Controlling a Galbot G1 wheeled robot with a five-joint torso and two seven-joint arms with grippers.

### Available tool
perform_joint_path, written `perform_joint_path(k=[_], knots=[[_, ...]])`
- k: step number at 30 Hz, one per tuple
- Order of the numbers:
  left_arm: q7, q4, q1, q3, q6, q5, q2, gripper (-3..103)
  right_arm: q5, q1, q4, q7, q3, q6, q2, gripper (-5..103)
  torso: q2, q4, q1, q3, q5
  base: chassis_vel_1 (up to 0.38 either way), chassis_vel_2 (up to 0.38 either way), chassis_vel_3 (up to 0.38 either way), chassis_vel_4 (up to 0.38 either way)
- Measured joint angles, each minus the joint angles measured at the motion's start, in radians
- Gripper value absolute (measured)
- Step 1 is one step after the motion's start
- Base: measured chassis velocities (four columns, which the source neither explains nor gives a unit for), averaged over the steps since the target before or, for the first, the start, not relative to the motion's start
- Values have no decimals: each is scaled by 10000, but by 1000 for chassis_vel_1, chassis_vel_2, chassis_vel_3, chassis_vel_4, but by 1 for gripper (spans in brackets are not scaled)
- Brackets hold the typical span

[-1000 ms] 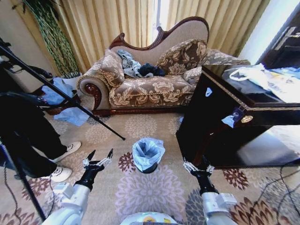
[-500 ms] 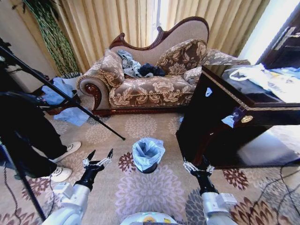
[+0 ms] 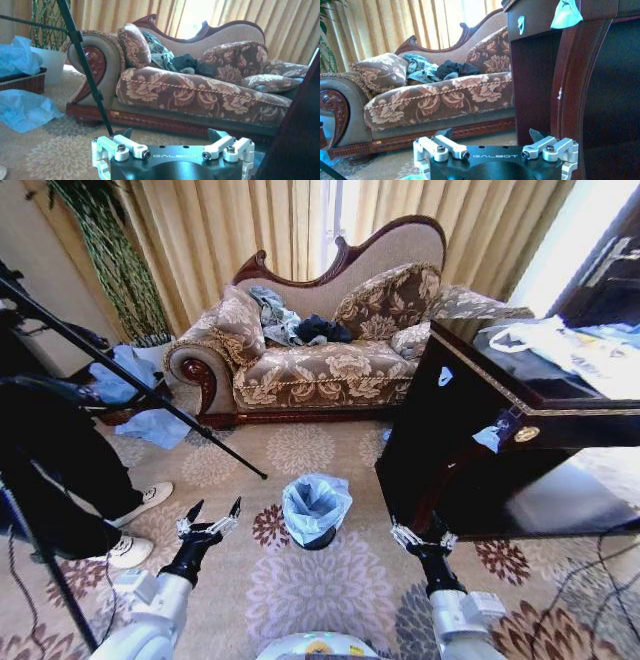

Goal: Place a garbage bag over the trash bin.

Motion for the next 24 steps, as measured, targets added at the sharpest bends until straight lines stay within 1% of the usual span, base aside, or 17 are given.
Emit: perform_joint_path(k=[24], knots=[[0,0,0,0,0,0,1,100,0,0,0,0,1,0,0,100,0,0,0,0,0,0,0,0,0]])
